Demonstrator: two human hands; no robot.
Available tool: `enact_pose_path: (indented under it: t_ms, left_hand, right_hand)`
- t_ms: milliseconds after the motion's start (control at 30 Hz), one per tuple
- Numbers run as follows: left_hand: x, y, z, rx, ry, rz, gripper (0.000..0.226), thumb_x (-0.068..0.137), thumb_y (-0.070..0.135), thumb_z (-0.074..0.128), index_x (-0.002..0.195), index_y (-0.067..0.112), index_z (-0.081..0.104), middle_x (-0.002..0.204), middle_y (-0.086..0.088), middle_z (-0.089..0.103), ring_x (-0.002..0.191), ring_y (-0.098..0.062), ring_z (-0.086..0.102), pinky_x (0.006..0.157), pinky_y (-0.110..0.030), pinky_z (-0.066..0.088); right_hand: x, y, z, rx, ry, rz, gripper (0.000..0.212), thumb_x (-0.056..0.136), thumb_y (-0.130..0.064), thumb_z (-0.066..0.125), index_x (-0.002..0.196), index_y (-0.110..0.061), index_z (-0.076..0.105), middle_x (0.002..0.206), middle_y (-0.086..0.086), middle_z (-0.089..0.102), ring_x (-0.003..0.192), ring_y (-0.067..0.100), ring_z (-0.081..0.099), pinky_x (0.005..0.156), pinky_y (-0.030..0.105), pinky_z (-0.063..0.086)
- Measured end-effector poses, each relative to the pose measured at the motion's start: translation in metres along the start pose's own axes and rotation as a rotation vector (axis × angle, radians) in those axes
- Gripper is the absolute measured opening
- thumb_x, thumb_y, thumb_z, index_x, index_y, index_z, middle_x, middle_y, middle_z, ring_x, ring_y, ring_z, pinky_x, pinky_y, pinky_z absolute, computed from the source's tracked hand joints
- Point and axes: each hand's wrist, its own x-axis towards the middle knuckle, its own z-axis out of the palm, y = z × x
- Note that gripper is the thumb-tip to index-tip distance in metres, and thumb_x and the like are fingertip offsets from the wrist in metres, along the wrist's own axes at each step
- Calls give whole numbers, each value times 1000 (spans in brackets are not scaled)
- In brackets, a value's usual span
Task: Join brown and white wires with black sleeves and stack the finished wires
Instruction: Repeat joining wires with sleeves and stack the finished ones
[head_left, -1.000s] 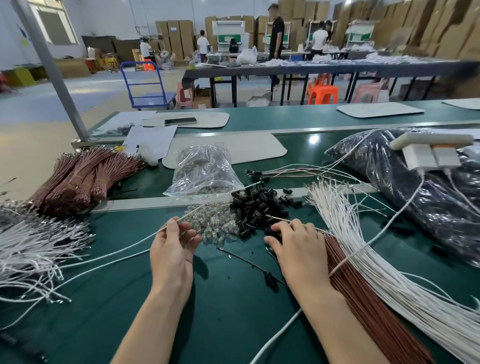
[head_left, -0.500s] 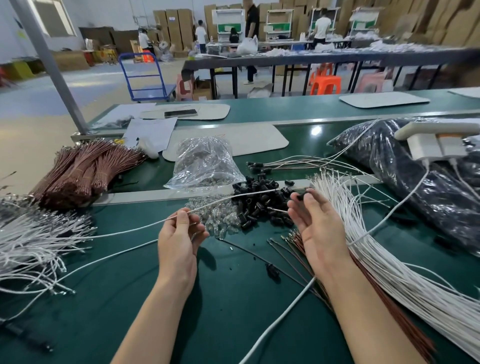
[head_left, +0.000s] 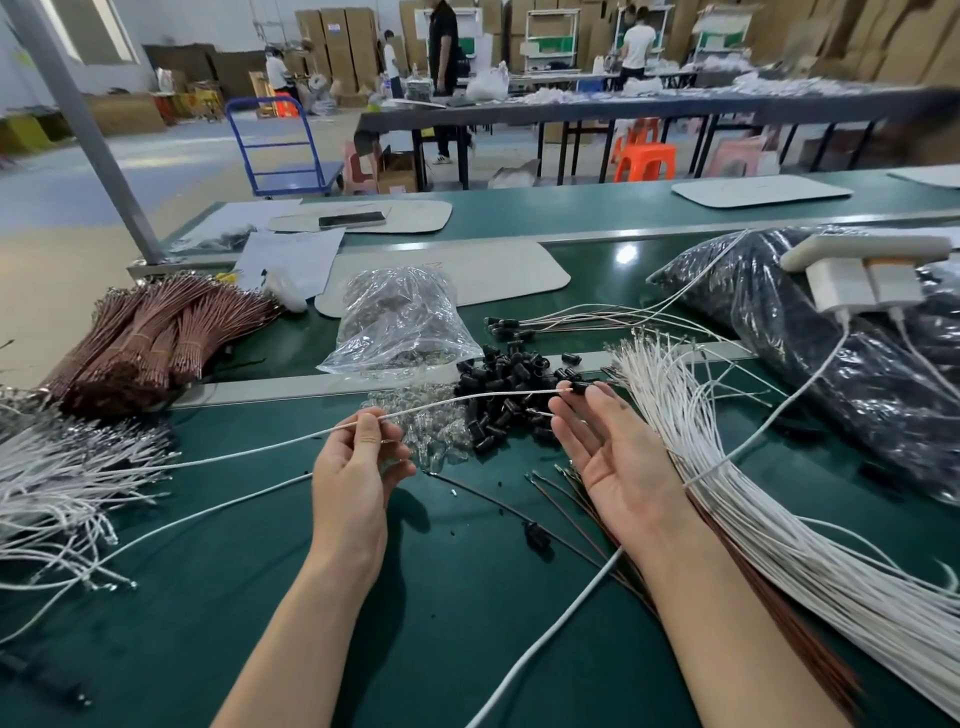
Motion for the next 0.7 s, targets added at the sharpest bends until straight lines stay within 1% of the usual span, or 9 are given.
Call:
enact_pose_path:
  t_ms: [100, 233, 467, 533, 633, 700]
  left_hand:
    - [-1, -1, 1, 31, -12, 15, 21, 108, 20, 45, 98, 17, 63, 72, 7, 64, 61, -8, 59, 57, -23, 53]
    - [-1, -1, 0, 23, -15, 15, 21, 108, 19, 45, 99, 16, 63, 73, 5, 64, 61, -9, 58, 57, -24, 53]
    - [0, -1, 2, -10, -11, -8, 20, 108, 19, 46, 98, 15, 64, 71, 6, 65, 60, -8, 59, 55, -23, 54]
    - [1, -1, 2, -27, -14, -20, 21, 108, 19, 46, 98, 15, 64, 71, 5, 65, 59, -8, 59, 56, -23, 54]
    - [2, -1, 2, -34, -13, -27, 21, 108, 19, 47, 98, 15, 65, 71, 6, 66, 59, -7, 59, 55, -22, 54]
    - [1, -2, 2, -30, -16, -28, 20, 108, 19, 47, 99, 15, 65, 70, 6, 66, 59, -7, 59, 55, -22, 54]
  right_hand:
    - [-1, 1, -1, -10, -21, 14, 18, 97, -9, 61, 115, -7, 60, 103, 17, 75, 94, 26, 75, 69, 27, 61]
    - [-2, 1, -1, 1, -39, 23, 14, 95, -9, 63, 109, -9, 63, 103, 16, 75, 93, 26, 75, 69, 27, 61]
    - [-6, -2, 0, 136, -110, 99, 13, 86, -13, 72, 99, -9, 72, 108, 14, 75, 94, 22, 74, 71, 26, 61]
    - [-6, -2, 1, 144, -105, 107, 6, 86, -11, 72, 91, -10, 75, 108, 15, 74, 92, 22, 75, 70, 27, 61]
    - [-6, -1, 1, 164, -84, 131, 11, 87, -10, 70, 80, -12, 79, 105, 15, 74, 89, 21, 75, 67, 26, 61]
    - [-6, 0, 2, 171, -77, 148, 8, 87, -10, 70, 84, -12, 77, 105, 14, 74, 88, 20, 74, 65, 26, 61]
